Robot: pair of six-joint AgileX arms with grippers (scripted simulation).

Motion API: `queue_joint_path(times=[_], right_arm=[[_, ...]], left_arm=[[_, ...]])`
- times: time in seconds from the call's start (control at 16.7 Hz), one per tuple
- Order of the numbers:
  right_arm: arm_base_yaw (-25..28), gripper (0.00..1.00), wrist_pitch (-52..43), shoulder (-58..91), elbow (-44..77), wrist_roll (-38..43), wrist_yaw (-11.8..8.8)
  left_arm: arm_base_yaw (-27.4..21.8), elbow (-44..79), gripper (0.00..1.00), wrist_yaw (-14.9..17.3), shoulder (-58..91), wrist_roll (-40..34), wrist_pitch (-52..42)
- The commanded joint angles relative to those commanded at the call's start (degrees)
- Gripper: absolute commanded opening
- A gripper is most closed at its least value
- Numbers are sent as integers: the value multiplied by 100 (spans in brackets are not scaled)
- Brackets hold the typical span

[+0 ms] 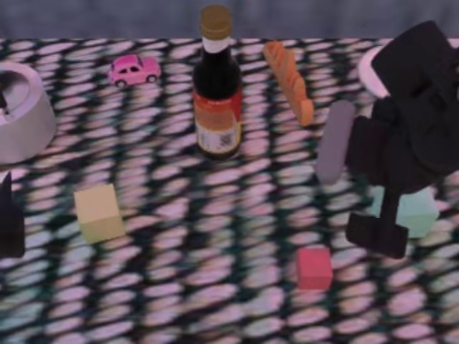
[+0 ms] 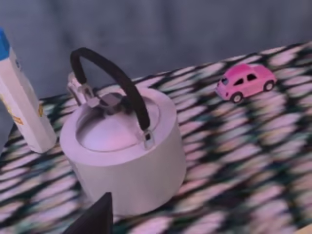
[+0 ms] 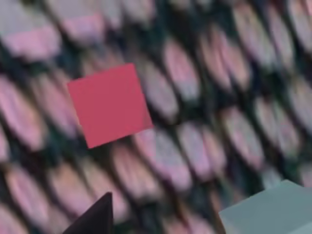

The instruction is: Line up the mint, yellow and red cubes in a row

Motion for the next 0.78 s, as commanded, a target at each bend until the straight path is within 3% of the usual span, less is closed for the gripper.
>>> queue_joint_path(times=[0.42,0.78], right_arm=[[-1505,100,2041,-4092,-2902,1812,-81],[-2489,100,3534,-7089,-5182,3322,85]], left_arm=[[-512,2659,100,-3,4032,2124,-2178],[-905,4818,100,2,7271,3795,-3841]])
